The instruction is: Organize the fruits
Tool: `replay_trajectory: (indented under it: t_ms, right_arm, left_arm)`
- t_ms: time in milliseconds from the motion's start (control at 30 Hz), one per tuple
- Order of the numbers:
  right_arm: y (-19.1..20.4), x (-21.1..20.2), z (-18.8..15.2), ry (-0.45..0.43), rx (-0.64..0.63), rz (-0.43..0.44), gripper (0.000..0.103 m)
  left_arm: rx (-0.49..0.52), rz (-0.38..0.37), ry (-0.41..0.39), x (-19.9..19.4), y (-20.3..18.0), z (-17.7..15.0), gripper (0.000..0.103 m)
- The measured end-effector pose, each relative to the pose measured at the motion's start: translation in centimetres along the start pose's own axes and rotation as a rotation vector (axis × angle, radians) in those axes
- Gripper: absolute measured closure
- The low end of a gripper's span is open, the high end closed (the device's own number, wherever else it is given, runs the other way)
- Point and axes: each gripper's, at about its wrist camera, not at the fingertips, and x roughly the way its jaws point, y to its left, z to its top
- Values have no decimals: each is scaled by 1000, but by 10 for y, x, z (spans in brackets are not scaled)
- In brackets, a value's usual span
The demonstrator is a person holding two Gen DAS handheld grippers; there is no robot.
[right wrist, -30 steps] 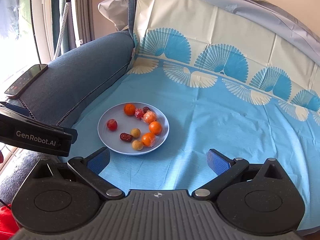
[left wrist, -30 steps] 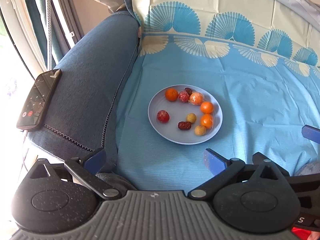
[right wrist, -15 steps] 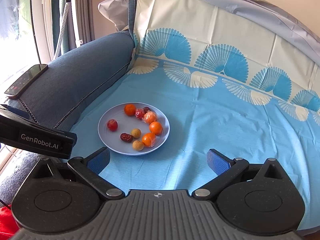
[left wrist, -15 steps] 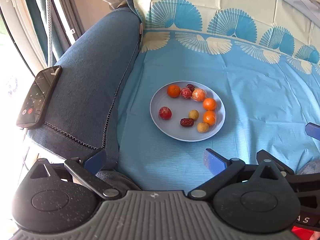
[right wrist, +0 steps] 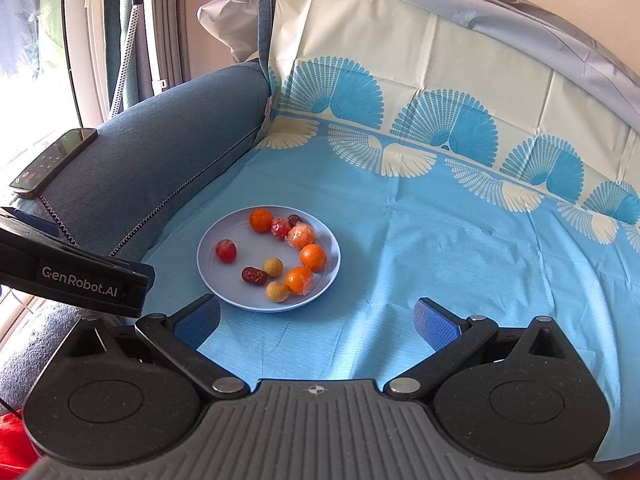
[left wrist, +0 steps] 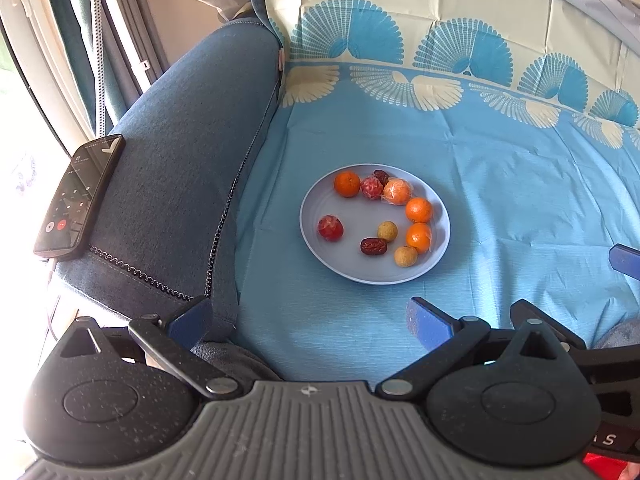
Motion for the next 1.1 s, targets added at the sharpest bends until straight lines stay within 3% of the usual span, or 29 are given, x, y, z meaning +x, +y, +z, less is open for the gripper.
replay_trajectory:
  t_ms: [1100]
  right_arm:
    - [4,2,3,1,-8,7,1]
  left_arm:
    - [-16,-10,24,5,3,1,0]
